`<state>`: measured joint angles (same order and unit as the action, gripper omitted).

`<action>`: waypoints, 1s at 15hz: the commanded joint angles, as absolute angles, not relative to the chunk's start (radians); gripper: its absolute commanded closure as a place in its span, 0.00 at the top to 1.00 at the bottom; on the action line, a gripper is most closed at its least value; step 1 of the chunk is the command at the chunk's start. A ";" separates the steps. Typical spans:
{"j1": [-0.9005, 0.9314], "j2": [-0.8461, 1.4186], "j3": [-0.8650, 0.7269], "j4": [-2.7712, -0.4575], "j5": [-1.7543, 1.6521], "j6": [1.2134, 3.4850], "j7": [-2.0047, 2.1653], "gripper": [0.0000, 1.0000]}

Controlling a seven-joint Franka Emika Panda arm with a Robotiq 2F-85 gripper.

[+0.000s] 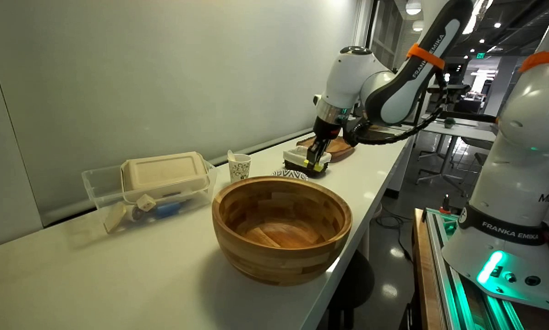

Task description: Take the yellow item out of the wooden bowl

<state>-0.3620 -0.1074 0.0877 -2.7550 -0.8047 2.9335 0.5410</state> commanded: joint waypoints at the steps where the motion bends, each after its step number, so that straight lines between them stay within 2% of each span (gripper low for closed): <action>1: -0.438 0.008 0.073 -2.735 -1.013 3.077 0.688 0.09; 6: -0.462 0.119 0.006 -2.657 -1.216 3.147 0.815 0.09; 15: -0.383 0.343 -0.027 -2.478 -1.434 3.108 0.999 0.09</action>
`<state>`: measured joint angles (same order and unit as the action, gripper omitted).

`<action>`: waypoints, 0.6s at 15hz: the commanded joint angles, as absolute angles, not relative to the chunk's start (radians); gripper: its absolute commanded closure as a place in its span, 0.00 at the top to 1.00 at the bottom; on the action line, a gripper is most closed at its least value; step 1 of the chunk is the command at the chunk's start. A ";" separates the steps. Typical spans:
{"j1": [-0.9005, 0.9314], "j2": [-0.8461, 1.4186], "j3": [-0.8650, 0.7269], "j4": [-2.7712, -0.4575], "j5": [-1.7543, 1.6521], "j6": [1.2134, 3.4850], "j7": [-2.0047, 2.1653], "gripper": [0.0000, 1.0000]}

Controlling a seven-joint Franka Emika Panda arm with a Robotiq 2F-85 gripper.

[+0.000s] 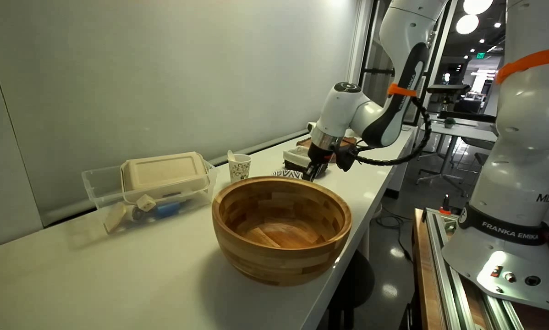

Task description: Take the yellow item out of the wooden bowl

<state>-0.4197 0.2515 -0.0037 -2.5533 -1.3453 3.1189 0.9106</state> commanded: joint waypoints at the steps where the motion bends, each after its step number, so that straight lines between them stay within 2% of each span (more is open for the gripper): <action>1: -0.377 0.365 -0.034 -2.462 -1.453 3.110 1.020 0.09; 6: -0.370 0.427 -0.061 -2.404 -1.548 3.122 1.128 0.09; 7: -0.372 0.436 -0.062 -2.397 -1.561 3.126 1.142 0.59; 9: -0.376 0.447 -0.059 -2.392 -1.576 3.131 1.163 0.64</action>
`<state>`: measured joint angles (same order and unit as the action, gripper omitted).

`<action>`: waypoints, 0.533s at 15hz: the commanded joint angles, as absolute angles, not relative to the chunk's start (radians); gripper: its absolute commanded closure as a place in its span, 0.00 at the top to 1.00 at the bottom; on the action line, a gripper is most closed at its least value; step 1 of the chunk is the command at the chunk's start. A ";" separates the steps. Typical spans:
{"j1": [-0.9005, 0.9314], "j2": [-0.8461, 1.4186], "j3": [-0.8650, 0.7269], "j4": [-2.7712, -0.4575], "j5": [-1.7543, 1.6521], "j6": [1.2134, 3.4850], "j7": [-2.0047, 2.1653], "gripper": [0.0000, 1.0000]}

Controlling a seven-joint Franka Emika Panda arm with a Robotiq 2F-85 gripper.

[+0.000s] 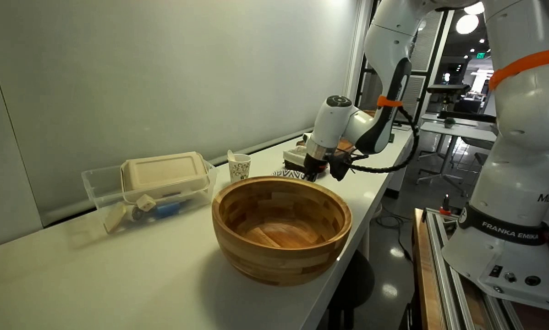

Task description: Take the yellow item out of the wooden bowl

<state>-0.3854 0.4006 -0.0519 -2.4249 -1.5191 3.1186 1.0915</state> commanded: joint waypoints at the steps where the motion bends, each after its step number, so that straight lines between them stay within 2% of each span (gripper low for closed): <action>1: -0.381 0.442 -0.057 -2.399 -1.572 3.139 1.165 0.73; 4: -0.393 0.337 -0.064 -2.482 -1.551 3.126 1.143 0.95; 5: -0.399 0.293 -0.069 -2.511 -1.548 3.126 1.145 1.00; 8: -0.418 0.116 -0.093 -2.629 -1.515 3.121 1.125 1.00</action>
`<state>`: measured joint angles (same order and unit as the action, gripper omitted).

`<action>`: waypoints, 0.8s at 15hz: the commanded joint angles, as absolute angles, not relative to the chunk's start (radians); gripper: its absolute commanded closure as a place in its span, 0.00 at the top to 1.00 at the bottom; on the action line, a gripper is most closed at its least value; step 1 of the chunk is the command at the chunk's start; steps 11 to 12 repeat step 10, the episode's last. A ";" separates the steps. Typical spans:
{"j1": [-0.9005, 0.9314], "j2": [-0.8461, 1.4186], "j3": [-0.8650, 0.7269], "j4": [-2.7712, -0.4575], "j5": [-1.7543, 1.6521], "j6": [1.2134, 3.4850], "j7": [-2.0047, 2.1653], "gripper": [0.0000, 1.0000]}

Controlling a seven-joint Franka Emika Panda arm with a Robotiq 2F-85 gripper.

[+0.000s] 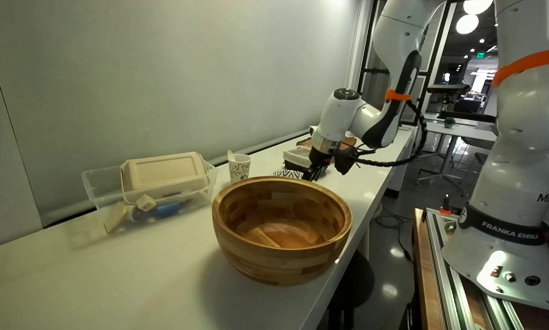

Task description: Take the yellow item out of the wooden bowl

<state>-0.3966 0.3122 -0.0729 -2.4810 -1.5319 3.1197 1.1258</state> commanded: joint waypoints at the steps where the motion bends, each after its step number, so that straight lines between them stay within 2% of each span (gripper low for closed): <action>1: -0.427 0.064 -0.098 -2.675 -1.481 3.120 1.091 1.00; 5: -0.440 -0.124 -0.114 -2.815 -1.403 3.133 0.964 1.00; 6: -0.381 -0.136 -0.183 -2.849 -1.385 3.194 0.859 1.00; 7: -0.425 -0.087 -0.139 -2.750 -1.519 3.237 0.935 1.00; 8: -0.417 -0.084 -0.135 -2.772 -1.452 3.179 0.948 1.00; 12: -0.419 -0.098 -0.137 -2.760 -1.491 3.212 0.944 1.00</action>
